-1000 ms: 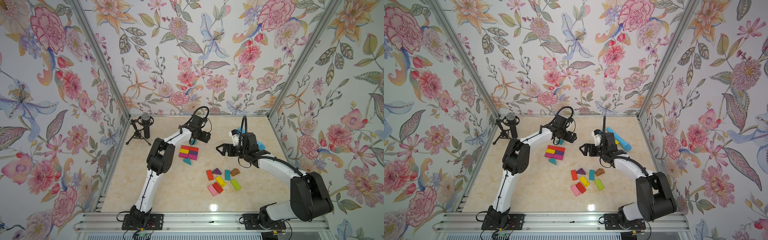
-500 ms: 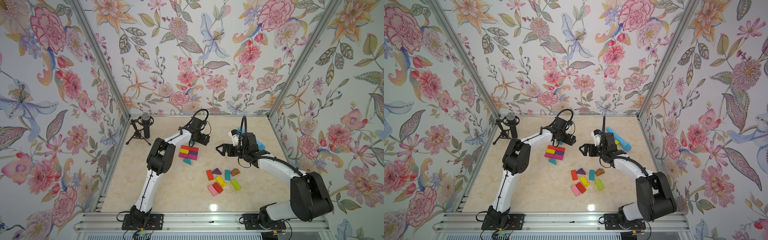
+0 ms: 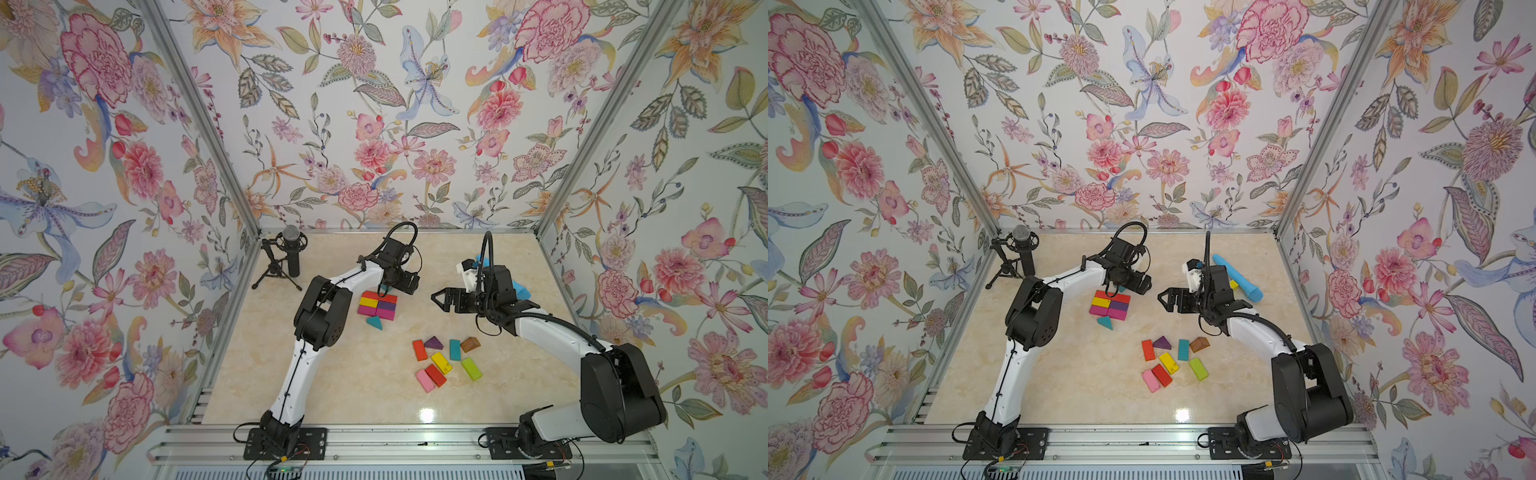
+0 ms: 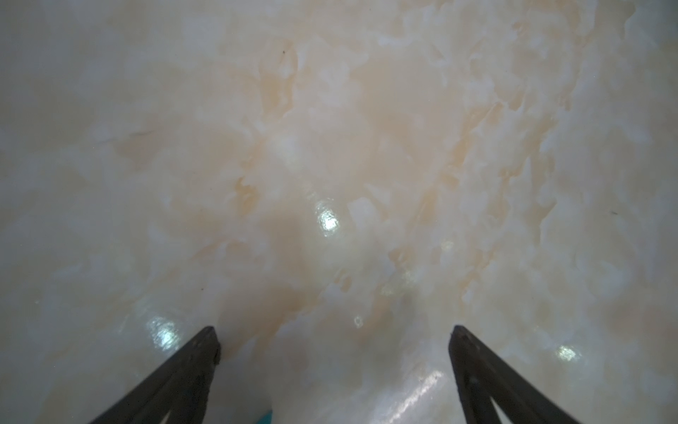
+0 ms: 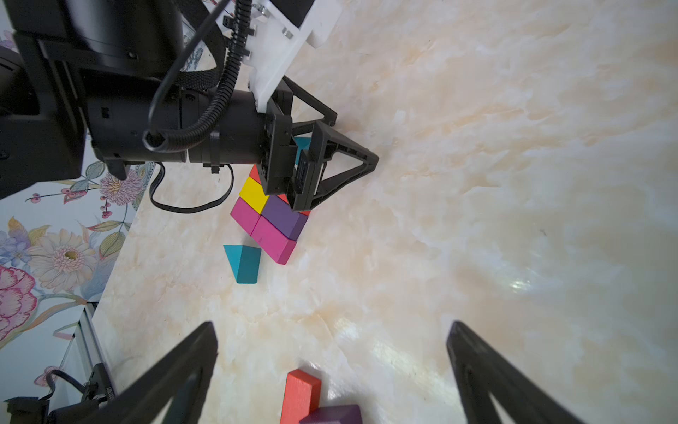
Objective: Assemble a piece of candy with building blocks
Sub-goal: Assemble the building block at the center of the board.
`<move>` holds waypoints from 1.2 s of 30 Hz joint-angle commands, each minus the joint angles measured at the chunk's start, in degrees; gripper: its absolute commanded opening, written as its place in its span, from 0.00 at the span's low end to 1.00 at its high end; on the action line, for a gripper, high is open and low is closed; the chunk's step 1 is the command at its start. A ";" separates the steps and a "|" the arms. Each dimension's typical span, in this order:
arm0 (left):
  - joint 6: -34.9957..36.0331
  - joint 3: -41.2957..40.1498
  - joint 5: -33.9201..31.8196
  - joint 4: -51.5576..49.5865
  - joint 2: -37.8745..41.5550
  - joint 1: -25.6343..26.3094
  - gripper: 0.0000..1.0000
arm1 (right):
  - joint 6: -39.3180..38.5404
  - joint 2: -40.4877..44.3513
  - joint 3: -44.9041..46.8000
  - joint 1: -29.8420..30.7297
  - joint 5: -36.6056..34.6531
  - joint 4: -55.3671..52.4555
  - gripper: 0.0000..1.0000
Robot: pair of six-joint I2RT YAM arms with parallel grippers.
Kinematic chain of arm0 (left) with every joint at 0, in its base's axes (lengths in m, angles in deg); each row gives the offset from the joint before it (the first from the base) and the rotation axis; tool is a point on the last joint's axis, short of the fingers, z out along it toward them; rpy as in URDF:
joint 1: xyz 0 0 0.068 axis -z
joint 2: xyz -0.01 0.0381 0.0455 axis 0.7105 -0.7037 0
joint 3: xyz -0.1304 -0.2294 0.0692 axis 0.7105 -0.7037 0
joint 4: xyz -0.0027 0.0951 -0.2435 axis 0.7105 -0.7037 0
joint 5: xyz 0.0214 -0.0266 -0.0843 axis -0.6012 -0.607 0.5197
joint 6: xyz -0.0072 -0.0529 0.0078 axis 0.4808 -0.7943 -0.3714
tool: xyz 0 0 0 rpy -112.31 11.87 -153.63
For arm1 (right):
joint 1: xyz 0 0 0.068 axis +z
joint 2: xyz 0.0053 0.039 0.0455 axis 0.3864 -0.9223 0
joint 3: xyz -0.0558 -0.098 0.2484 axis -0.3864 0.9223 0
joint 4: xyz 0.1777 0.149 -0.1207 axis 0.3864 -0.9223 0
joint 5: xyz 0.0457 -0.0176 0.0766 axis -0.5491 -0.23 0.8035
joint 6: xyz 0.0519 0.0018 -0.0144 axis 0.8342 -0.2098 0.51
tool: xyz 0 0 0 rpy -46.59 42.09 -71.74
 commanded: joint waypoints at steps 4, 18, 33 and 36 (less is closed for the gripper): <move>1.13 1.97 -1.02 -0.25 1.10 0.55 0.99 | 0.27 -0.11 -0.56 0.41 -0.24 -0.09 1.00; 0.04 -0.42 -0.13 1.69 7.13 -1.01 0.99 | 0.25 -3.48 -4.88 1.05 -3.09 -3.15 1.00; -6.39 -36.09 9.60 16.13 36.52 -11.45 0.99 | 8.72 -26.77 -24.33 7.61 -1.75 6.33 1.00; -8.35 -41.76 12.25 19.99 39.85 -13.63 0.99 | 10.81 -30.03 -27.21 7.74 -1.34 8.17 1.00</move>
